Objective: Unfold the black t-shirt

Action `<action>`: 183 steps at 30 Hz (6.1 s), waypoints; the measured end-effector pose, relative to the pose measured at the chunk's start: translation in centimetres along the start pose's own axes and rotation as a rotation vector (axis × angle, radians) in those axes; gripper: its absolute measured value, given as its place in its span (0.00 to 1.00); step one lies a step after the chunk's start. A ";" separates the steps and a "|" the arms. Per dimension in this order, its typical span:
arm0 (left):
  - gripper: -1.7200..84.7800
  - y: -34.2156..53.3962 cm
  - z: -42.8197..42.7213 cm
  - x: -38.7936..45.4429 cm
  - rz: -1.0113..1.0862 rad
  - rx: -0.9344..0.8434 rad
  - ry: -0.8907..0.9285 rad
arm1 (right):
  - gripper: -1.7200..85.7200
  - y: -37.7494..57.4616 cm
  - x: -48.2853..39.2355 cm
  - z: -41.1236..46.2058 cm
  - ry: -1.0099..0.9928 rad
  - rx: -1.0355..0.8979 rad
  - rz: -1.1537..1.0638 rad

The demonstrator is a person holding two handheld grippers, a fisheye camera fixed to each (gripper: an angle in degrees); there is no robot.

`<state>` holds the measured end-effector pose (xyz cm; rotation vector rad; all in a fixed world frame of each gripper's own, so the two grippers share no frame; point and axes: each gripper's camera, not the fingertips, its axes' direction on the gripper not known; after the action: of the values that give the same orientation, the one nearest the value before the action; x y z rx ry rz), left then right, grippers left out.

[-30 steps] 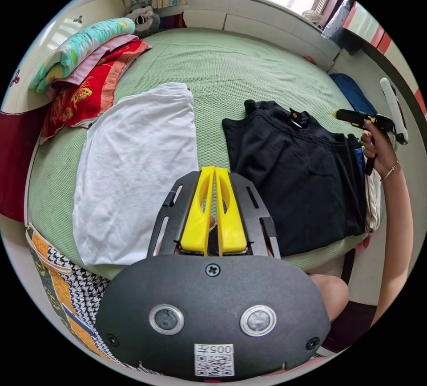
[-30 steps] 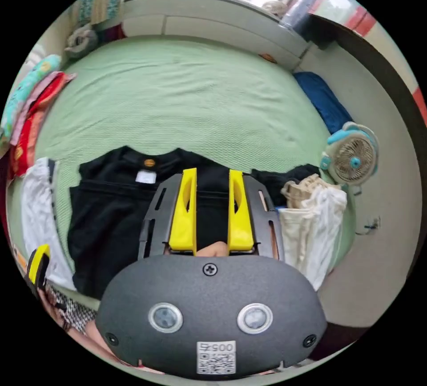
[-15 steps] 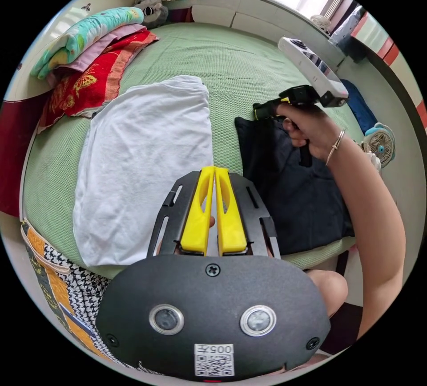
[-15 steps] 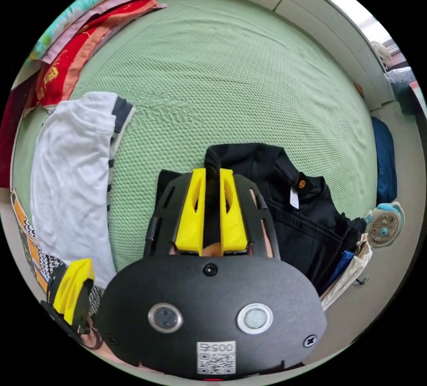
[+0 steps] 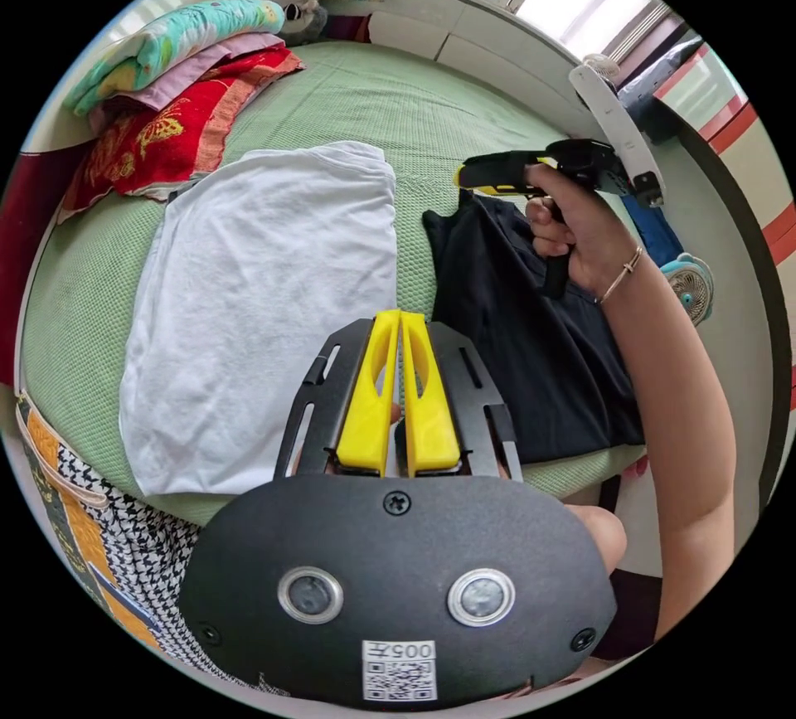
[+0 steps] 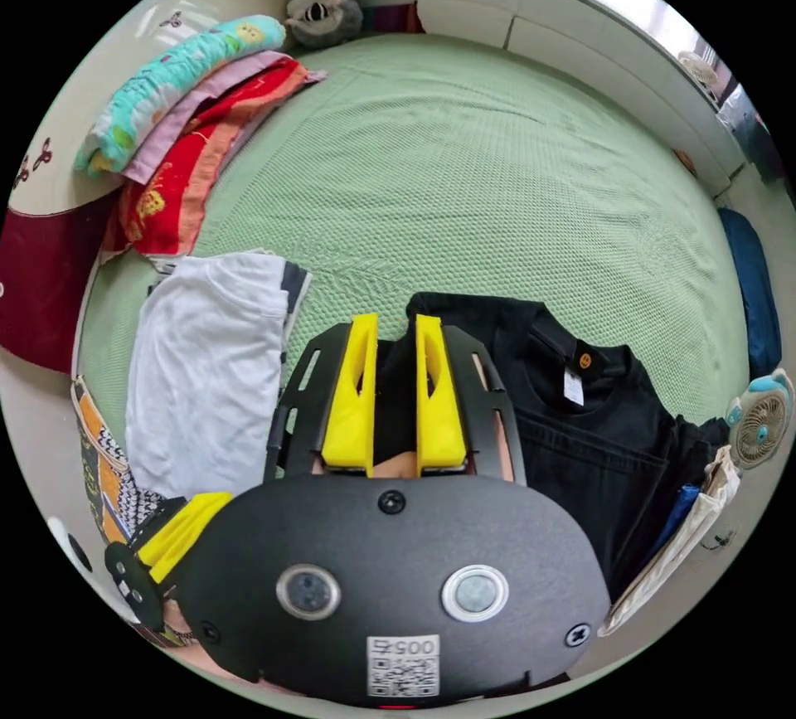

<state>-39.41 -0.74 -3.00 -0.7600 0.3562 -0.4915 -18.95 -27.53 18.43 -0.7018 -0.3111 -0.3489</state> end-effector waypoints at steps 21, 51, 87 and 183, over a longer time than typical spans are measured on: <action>0.09 3.7 -3.4 0.3 0.051 0.134 0.014 | 0.01 23.6 -1.1 -2.4 -0.068 0.149 -0.045; 0.20 21.6 3.9 7.7 0.281 -0.177 0.001 | 0.15 55.6 20.8 -8.4 0.136 0.223 0.377; 0.05 36.3 -15.9 9.6 0.399 0.081 -0.089 | 0.01 87.8 11.4 -23.9 0.240 0.385 0.425; 0.06 14.1 8.3 6.7 0.160 -0.111 -0.180 | 0.04 58.5 22.4 -8.9 0.420 0.127 0.484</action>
<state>-25.80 9.08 -8.47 -0.8684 0.2752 -0.2519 26.62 3.46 -12.60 -0.5414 0.2350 -0.0089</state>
